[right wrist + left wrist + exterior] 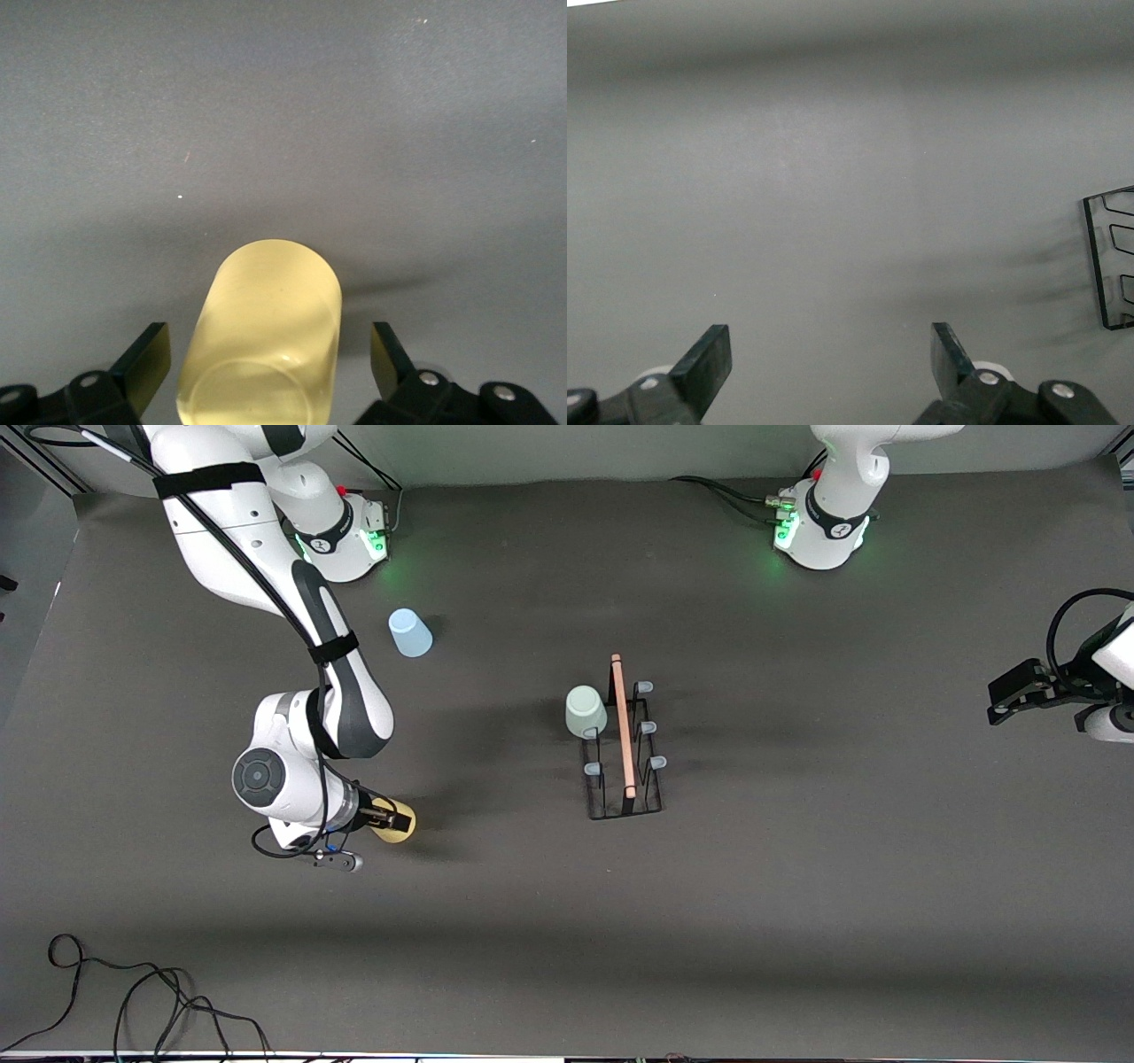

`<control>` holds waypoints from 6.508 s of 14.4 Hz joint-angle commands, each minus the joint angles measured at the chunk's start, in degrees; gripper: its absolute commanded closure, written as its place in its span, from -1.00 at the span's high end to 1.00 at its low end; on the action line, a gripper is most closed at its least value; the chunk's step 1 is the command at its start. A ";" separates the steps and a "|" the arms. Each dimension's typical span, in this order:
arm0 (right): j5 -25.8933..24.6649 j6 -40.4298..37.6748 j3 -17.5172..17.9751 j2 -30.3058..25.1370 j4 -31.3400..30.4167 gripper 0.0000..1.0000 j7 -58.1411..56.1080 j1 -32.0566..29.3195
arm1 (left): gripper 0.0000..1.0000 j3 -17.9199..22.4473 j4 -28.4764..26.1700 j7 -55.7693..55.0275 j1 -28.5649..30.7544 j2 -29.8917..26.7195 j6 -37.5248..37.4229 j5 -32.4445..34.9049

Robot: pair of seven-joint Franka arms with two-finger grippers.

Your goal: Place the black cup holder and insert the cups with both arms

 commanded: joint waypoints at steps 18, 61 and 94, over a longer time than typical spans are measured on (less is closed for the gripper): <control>1.14 -15.83 1.27 -9.61 12.03 -1.00 25.52 6.72 | 1.00 0.31 1.14 0.43 -0.42 0.50 -0.18 0.17; -6.68 -6.25 1.27 11.75 32.52 -0.59 65.99 25.37 | 1.00 0.31 1.05 0.25 0.02 0.50 -0.36 -0.01; -7.30 -55.20 -30.63 -17.96 30.15 0.99 -11.88 13.95 | 1.00 0.31 1.14 0.69 -0.16 0.50 0.17 -0.54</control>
